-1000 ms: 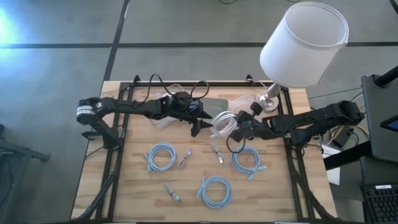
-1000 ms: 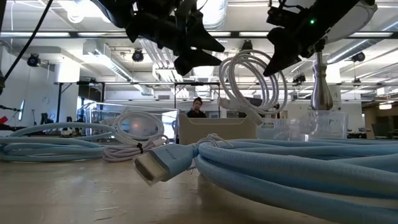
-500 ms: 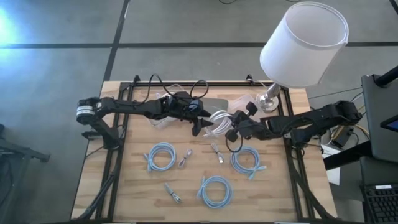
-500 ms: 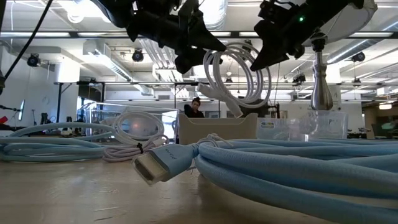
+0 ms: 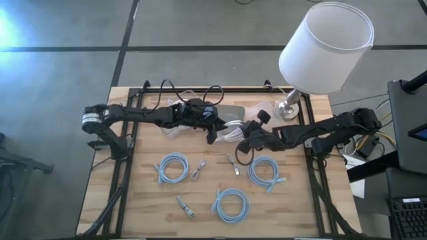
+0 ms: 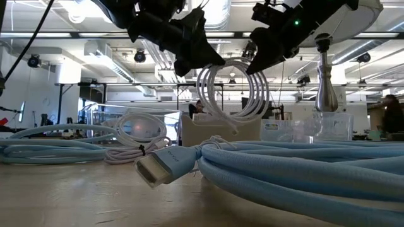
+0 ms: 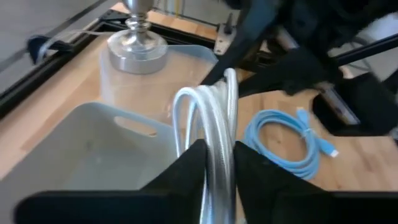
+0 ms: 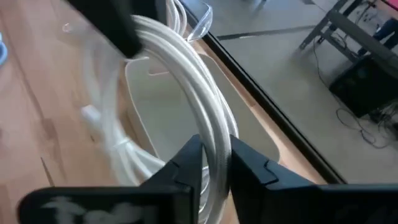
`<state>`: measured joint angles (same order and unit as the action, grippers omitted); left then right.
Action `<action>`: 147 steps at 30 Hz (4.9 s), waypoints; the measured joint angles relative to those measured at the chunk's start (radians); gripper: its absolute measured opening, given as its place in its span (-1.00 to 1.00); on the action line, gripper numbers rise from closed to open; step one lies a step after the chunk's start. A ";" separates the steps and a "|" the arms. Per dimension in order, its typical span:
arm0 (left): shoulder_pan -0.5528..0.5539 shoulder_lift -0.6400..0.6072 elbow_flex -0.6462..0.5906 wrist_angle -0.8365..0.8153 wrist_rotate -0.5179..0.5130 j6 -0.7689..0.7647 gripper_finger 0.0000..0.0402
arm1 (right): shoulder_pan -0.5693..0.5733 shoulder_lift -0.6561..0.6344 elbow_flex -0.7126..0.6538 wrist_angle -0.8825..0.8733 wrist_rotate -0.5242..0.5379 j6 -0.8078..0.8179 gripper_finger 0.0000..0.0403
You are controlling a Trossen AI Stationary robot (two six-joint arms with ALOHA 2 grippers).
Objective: Pick & Place USB Port
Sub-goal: Put the white HDMI cable into the left transparent bin, then put the top left blue HDMI cable into the gray bin
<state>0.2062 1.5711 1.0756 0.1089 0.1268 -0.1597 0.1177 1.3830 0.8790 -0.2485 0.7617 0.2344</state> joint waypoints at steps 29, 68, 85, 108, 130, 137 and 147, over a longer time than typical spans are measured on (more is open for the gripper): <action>0.000 -0.391 -0.001 -0.429 -0.147 0.004 -0.79 | 0.024 -0.176 0.042 -0.214 -0.006 -0.022 -0.37; 0.418 -0.565 -0.437 -0.464 -0.125 -0.181 -0.69 | 0.024 -0.169 -0.019 -0.204 -0.005 -0.024 -0.35; 0.429 -0.547 -0.446 -0.489 -0.119 -0.013 -0.14 | 0.023 -0.169 -0.019 -0.183 -0.005 -0.010 -0.35; 0.284 -0.575 -0.305 -0.543 0.100 0.112 -0.16 | 0.023 -0.169 -0.024 -0.164 -0.073 0.002 -0.28; -0.163 -0.539 -0.473 -0.344 0.025 0.179 -0.17 | 0.012 -0.022 -0.014 -0.103 -0.141 -0.010 0.00; -0.257 -0.449 -0.425 -0.358 -0.036 0.180 -0.17 | 0.012 -0.042 -0.013 -0.059 -0.140 -0.048 0.00; -0.287 -0.225 -0.307 -0.565 -0.128 0.295 -0.17 | 0.013 -0.046 -0.013 -0.027 -0.141 -0.062 0.00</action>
<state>-0.0811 1.3461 0.7689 -0.4562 -0.0008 0.1351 0.1307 1.3369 0.8658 -0.2752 0.6205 0.1722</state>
